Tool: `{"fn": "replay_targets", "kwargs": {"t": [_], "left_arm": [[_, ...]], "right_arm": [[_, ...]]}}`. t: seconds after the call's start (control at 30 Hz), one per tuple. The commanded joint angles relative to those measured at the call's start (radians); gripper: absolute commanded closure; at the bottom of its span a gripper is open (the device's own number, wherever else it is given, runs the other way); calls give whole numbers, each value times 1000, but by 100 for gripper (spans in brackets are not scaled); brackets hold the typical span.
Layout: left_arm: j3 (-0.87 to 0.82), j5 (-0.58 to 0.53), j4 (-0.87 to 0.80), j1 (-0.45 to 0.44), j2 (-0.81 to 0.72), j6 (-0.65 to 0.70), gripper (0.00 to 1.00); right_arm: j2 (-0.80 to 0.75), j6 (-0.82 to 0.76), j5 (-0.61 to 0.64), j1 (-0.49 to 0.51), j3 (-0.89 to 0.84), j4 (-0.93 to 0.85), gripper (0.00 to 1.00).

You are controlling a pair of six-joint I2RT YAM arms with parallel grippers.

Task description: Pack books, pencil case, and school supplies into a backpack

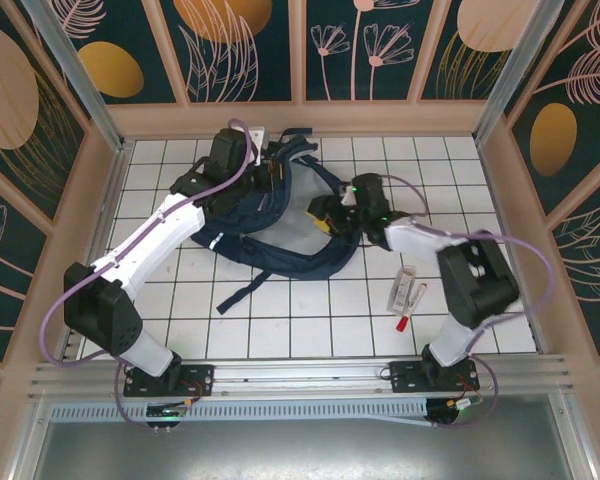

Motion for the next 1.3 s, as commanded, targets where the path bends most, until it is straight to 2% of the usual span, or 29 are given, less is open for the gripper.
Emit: {"fn": "replay_targets", "kwargs": {"t": [0.0,0.13,0.2,0.4,0.47,0.53,0.57,0.63,0.7,0.8,0.9,1.0,1.17,1.27], "left_arm": [[-55,10,95,4,-11,59,100],[-119,12,136,4,-24,55,100],[-142,30,161,4,-25,45,100],[-162,110,183,4,25,31,100],[-150,112,173,4,27,36,100],[-146,149,182,4,27,53,100],[-140,185,183,5,28,64,88],[-109,194,156,14,27,39,51],[-89,195,143,57,8,-18,39],[-107,193,127,171,-44,-98,32],[-110,80,30,257,-64,-53,31],[-170,-2,53,295,-29,-6,29],[-178,15,170,314,177,20,36],[-221,-3,208,314,239,36,37]], "right_arm": [[-149,-202,117,-69,-87,-331,51],[-284,-313,432,-157,-85,-700,44],[-323,-321,538,-176,-110,-781,42],[-373,-315,558,-188,-165,-848,41],[-401,-376,482,-166,-163,-810,41],[-415,-443,394,-82,-137,-728,40],[-414,-465,366,-36,-123,-689,40],[-407,-483,347,48,-93,-603,41],[-396,-482,309,86,-85,-510,41],[-364,-464,245,131,-65,-395,42],[-316,-482,256,193,-29,-348,42],[-208,-499,243,238,17,-314,42],[-4,-459,317,271,40,-195,44],[128,-528,380,252,96,-176,44]]}}
